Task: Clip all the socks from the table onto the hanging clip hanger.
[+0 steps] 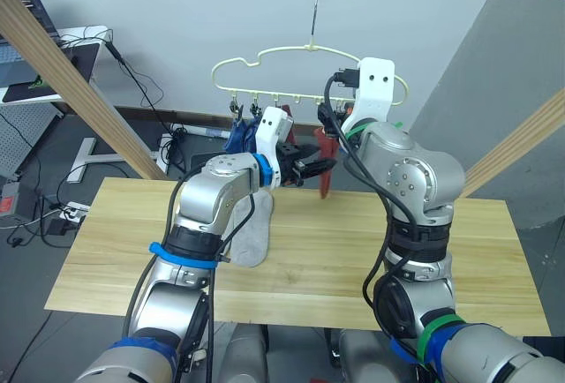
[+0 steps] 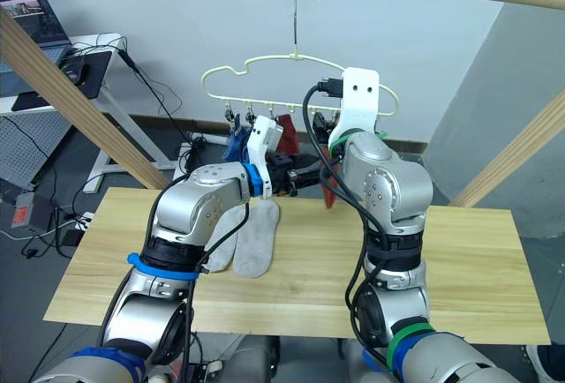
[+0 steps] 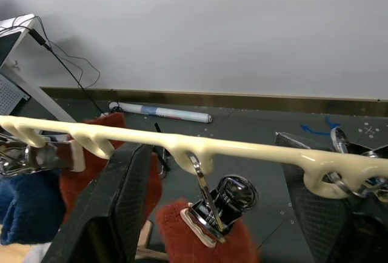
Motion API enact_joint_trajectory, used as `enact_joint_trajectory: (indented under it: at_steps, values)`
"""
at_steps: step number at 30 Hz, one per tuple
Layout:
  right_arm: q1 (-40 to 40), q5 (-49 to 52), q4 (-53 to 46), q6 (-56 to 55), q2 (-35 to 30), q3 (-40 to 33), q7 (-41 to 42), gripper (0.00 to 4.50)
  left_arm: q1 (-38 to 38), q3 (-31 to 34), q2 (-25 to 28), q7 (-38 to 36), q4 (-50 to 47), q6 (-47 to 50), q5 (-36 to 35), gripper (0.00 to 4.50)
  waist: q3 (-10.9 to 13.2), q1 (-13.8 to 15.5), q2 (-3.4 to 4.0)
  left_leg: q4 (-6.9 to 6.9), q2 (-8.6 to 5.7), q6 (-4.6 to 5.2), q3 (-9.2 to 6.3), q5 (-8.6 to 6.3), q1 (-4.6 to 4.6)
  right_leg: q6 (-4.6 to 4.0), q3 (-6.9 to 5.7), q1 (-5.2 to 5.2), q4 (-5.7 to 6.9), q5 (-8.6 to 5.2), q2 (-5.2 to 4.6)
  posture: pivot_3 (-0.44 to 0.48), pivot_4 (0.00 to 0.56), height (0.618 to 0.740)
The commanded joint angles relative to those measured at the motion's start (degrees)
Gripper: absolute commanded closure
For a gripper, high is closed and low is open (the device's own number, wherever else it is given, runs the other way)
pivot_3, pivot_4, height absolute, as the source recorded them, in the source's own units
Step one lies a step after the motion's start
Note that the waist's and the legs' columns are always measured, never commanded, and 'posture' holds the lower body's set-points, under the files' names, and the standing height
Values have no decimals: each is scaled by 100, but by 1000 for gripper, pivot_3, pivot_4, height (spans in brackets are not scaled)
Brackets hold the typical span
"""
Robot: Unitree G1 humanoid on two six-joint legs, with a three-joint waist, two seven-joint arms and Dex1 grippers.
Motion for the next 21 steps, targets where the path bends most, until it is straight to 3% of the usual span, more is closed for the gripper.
enact_joint_trajectory:
  at_steps: [1, 12, 21]
  values:
    - [28, 210, -538, 188, 228, 13, 125, 1183, 70, 28, 108, -91, -533, 93, -197, 148, 0, -5, 0, 0, 0, 0, 0, 0, 0, 0, 0, 0, 0, 0, 0, 21, 270, 740]
    - [299, 566, -805, 1045, 546, -187, 340, 1183, 273, 51, 319, -71, -1016, 363, -442, 37, 0, -42, 0, 1, 0, 0, -1, 0, 1, 0, 0, 0, 1, 0, 0, 11, 279, 740]
    - [477, 574, -868, 1093, 57, 195, 615, 1183, 374, 176, 442, -88, -1275, 402, -569, 37, 0, -51, 0, 1, 0, 0, 0, 0, 0, 1, 1, 0, -1, 0, 0, 13, 274, 740]
